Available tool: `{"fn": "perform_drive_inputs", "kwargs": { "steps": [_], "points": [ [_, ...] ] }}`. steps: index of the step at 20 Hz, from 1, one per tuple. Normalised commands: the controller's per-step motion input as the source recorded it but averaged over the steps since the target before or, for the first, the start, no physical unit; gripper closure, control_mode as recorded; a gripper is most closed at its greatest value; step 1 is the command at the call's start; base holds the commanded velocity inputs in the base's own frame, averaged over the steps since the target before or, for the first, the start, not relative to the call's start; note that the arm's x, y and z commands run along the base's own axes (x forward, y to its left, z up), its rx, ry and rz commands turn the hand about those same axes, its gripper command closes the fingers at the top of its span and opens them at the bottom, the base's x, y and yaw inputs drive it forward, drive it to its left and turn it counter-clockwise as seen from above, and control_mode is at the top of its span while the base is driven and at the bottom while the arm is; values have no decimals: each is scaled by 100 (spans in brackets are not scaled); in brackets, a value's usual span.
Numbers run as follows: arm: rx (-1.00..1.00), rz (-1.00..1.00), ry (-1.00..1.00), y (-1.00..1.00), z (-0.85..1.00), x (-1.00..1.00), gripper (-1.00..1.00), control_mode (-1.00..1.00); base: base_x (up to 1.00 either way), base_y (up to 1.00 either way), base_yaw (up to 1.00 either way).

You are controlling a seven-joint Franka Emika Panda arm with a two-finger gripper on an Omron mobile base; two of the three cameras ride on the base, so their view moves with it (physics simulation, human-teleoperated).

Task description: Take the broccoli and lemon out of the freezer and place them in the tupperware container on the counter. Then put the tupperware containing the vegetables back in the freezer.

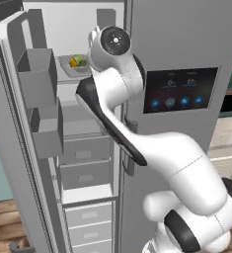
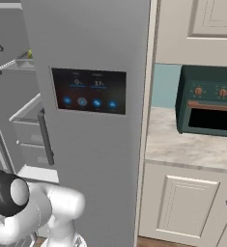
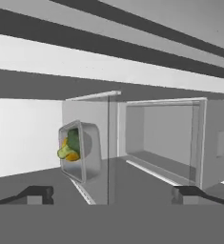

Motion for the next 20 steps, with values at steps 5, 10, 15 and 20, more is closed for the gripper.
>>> {"fn": "perform_drive_inputs", "kwargs": {
  "steps": [5,10,15,20],
  "points": [
    [1,3,0,-67,17,-100,-100,-100,0,0,0],
    [0,8,5,-56,8,-100,-100,-100,0,0,0],
    [-7,9,15,-49,0,-100,-100,-100,0,0,0],
    [-15,7,21,-48,0,-94,-100,-100,0,0,0]
  ]
}}
